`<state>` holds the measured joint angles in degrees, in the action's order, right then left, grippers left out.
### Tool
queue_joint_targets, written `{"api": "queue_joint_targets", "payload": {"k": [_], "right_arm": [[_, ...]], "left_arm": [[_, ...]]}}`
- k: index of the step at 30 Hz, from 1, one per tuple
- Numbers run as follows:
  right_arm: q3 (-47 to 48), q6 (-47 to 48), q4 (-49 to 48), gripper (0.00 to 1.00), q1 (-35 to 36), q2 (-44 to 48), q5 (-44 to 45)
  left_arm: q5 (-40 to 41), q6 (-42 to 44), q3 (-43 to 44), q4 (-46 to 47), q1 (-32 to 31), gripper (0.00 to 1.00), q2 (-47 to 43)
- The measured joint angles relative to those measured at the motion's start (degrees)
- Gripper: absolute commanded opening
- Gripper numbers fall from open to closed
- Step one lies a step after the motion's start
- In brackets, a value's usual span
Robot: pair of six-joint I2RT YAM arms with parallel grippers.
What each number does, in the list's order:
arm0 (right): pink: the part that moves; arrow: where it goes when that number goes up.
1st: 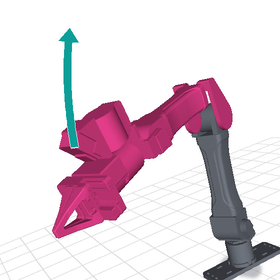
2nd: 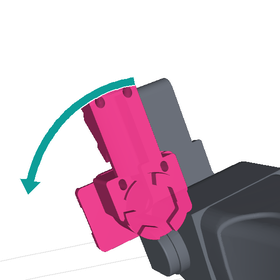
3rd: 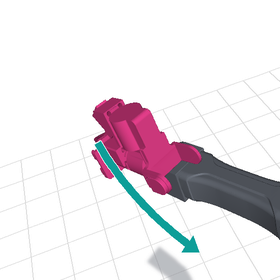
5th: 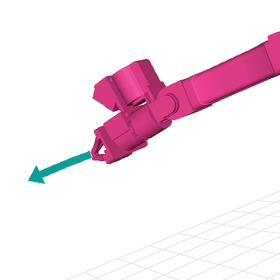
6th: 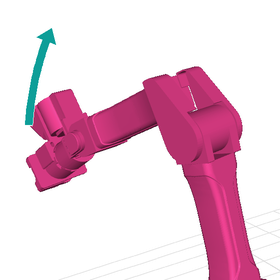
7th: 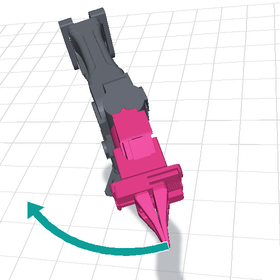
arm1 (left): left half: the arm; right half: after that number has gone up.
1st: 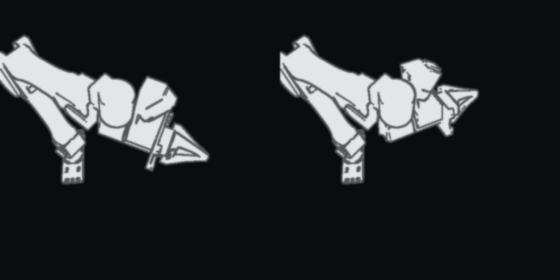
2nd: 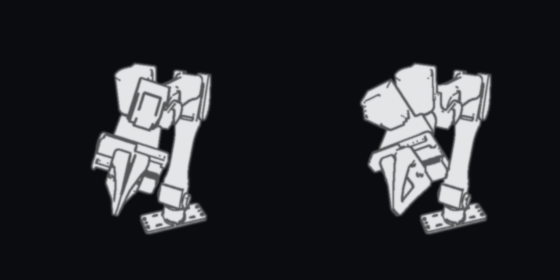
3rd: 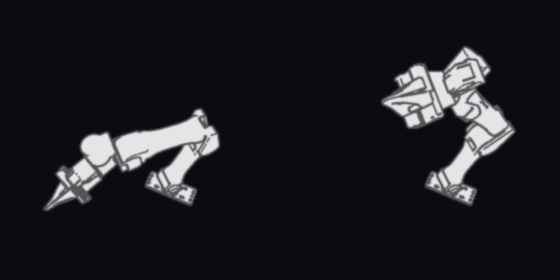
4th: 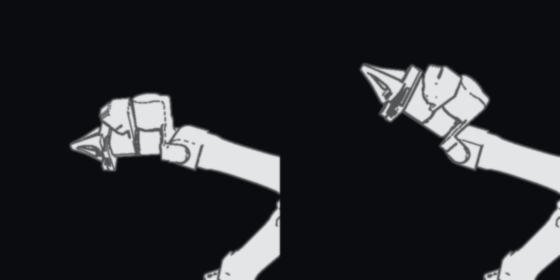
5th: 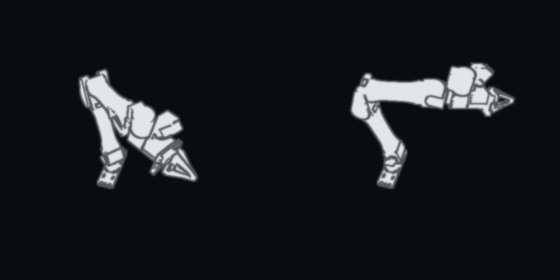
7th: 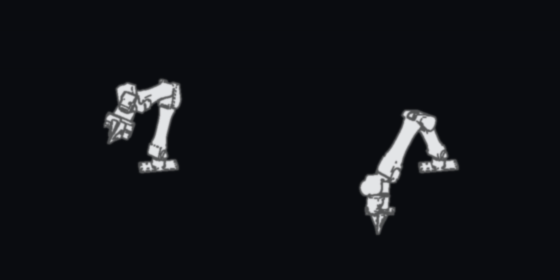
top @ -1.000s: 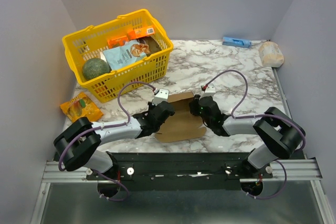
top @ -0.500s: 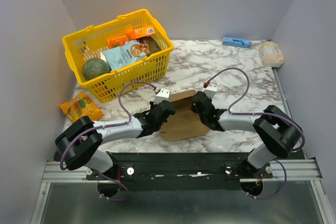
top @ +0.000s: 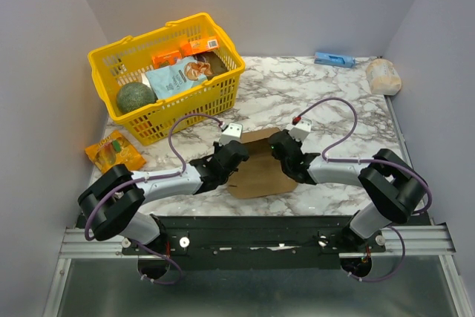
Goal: Fold the paper box
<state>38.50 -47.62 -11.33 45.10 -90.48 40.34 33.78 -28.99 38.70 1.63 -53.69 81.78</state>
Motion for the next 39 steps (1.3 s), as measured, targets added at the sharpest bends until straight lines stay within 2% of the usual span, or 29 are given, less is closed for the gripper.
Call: {"api": "queue_joint_targets", "payload": {"k": [7, 10, 13, 14, 16, 17, 20, 26, 29, 32, 33, 35, 38, 39], "right_arm": [[0.4, -2.0, 1.8, 0.09, 0.2, 0.0, 1.5], [0.7, -2.1, 2.5, 0.14, 0.2, 0.0, 1.5], [0.9, -1.2, 2.6, 0.3, 0.2, 0.0, 1.4], [0.9, -0.1, 2.4, 0.44, 0.2, 0.1, 1.2], [0.4, 2.0, 1.3, 0.58, 0.2, 0.5, 0.4], [-0.4, 3.6, 0.9, 0.67, 0.0, 1.2, 0.0], [-4.0, 7.7, 0.5, 0.76, -0.2, 5.4, -2.4], [-7.9, 14.7, 2.3, 0.82, -0.2, 18.7, -9.8], [-11.1, 18.3, 2.6, 0.81, 0.0, 28.4, -17.3], [-13.6, 20.4, 3.4, 0.81, 0.2, 37.2, -23.9], [-13.9, 20.7, 4.7, 0.8, 0.2, 40.8, -25.6], [-13.5, 20.1, 5.6, 0.73, 0.3, 43.1, -26.2], [-10.3, 17.6, 9.9, 0.68, 0.3, 43.1, -26.1], [-9.0, 16.4, 11.1, 0.68, 0.3, 42.3, -26.1]], "left_arm": [[-0.5, 0.0, 0.2, 0.3, 0.6, 0.15, -0.1], [-1.1, 0.3, 0.2, 0.5, 0.9, 0.15, -0.2], [-1.6, 0.5, 0.2, 0.5, 0.9, 0.16, -0.2], [-1.8, 0.5, 0.2, 0.5, 0.9, 0.16, -0.2], [-2.1, 0.6, 0.2, 0.1, 1.2, 0.16, 0.0], [-2.4, 0.7, 0.3, -0.5, 1.4, 0.16, 0.2], [-3.2, 1.1, 1.1, -2.1, 2.7, 0.17, 0.8], [-7.1, 4.1, 4.7, -5.9, 6.1, 0.17, 1.0], [-8.8, 6.3, 6.4, -7.5, 7.4, 0.18, 1.4], [-10.2, 8.3, 6.6, -7.8, 7.6, 0.26, 1.7], [-10.6, 8.9, 6.5, -7.7, 7.7, 0.35, 1.8], [-11.6, 9.7, 6.2, -7.3, 7.8, 0.42, 1.8], [-13.4, 10.6, 5.0, -6.0, 7.8, 0.61, 1.7], [-14.2, 11.0, 4.2, -5.6, 7.8, 0.71, 1.4]]}}
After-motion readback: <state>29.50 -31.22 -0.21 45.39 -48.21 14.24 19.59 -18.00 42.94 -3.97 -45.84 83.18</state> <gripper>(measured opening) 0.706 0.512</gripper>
